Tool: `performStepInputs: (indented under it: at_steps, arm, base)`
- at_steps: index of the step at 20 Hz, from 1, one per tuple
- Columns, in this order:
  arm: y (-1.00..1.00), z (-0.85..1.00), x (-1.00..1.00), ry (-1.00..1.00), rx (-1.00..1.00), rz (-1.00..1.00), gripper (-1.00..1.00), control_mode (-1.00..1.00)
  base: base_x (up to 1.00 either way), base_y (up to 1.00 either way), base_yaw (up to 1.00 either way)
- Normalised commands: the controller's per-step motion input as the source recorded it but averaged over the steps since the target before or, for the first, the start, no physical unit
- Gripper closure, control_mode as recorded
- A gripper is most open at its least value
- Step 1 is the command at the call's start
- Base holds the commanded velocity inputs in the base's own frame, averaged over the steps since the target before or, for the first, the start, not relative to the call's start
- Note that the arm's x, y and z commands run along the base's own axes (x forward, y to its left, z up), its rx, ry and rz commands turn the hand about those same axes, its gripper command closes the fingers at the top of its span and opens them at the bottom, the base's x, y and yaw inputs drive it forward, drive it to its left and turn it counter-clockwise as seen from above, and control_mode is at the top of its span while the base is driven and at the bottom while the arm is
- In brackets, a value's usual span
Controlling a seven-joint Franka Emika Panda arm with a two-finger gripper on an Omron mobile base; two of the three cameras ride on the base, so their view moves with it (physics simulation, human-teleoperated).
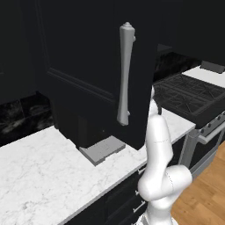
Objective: Gather all objects into one cabinet and sort the glasses and bowls to opposite sides.
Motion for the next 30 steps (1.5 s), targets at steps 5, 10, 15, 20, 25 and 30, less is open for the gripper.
performStepInputs:
  at_steps: [5, 10, 15, 20, 25, 30]
  arm:
    - [0.18, 0.0, 0.47, 0.0, 0.0, -0.06, 1.0, -1.0]
    - [0.1, -0.12, 0.17, 0.0, 0.0, -0.02, -1.0, -1.0]
    - [0.09, -0.32, 0.03, 0.0, 0.0, -0.01, 1.0, -1.0]
    - [0.04, -0.46, 0.01, 0.0, 0.0, -0.01, 1.0, -1.0]
    - [0.02, -0.28, 0.0, 0.0, 0.0, -0.01, 1.0, -1.0]
    - [0.0, 0.32, -0.22, -0.11, 0.0, 0.0, 1.0, -1.0]
  base:
    - [0.0, 0.0, 0.0]
    - [0.0, 0.0, 0.0]
    - [0.0, 0.0, 0.0]
    - [0.0, 0.0, 0.0]
    - [0.0, 0.0, 0.0]
    - [0.0, 0.0, 0.0]
